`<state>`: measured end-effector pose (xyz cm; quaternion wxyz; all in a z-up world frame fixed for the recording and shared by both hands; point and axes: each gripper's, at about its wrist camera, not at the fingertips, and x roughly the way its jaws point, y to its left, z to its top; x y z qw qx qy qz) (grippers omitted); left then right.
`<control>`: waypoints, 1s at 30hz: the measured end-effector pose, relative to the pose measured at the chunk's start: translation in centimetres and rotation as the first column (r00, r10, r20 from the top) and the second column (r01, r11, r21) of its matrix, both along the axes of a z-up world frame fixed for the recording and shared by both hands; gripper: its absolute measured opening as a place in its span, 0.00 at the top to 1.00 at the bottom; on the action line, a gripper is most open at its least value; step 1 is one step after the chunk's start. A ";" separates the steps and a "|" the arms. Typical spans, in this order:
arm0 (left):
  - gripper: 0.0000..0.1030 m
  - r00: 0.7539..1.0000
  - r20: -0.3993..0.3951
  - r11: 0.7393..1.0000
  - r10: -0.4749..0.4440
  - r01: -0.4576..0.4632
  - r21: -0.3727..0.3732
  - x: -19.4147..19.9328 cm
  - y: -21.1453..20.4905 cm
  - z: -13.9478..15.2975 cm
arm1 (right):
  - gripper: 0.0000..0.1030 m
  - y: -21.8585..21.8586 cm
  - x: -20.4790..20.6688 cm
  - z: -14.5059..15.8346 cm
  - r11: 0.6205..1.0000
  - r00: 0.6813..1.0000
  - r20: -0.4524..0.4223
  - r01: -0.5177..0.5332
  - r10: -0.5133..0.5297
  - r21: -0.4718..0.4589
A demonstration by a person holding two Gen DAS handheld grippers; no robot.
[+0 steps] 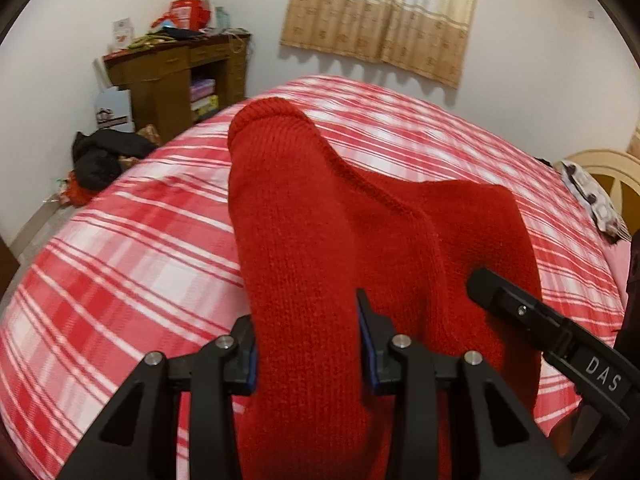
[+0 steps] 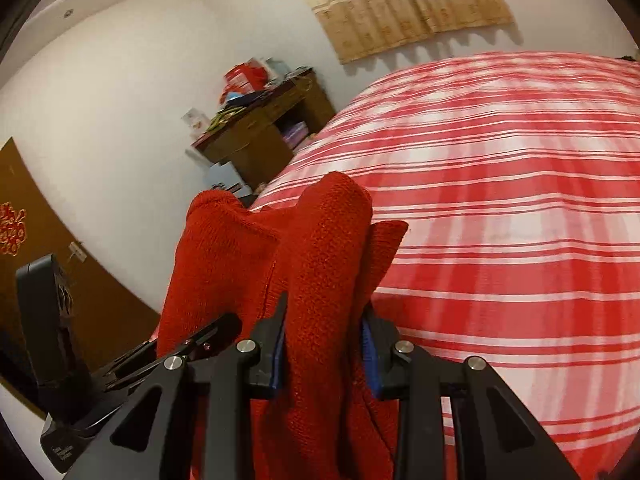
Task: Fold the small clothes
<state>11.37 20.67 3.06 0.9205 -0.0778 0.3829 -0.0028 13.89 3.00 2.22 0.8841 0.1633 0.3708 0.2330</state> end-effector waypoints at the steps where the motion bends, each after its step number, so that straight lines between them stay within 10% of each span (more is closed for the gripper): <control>1: 0.62 1.000 0.003 1.000 0.020 -0.020 0.008 -0.1 1.2 0.1 | 0.69 1.3 0.3 -0.1 1.000 1.000 -0.004 -0.024 0.024 0.015; 17: 0.65 0.942 -0.017 0.940 0.335 -0.332 0.080 1.2 15.4 -2.7 | 0.71 16.3 7.6 -8.1 0.891 0.928 -0.184 -0.234 0.325 0.389; 30: 0.66 0.934 0.019 0.927 0.357 -0.357 0.115 3.6 17.6 -2.6 | 0.71 20.1 11.2 -8.9 0.904 0.926 -0.165 -0.273 0.340 0.329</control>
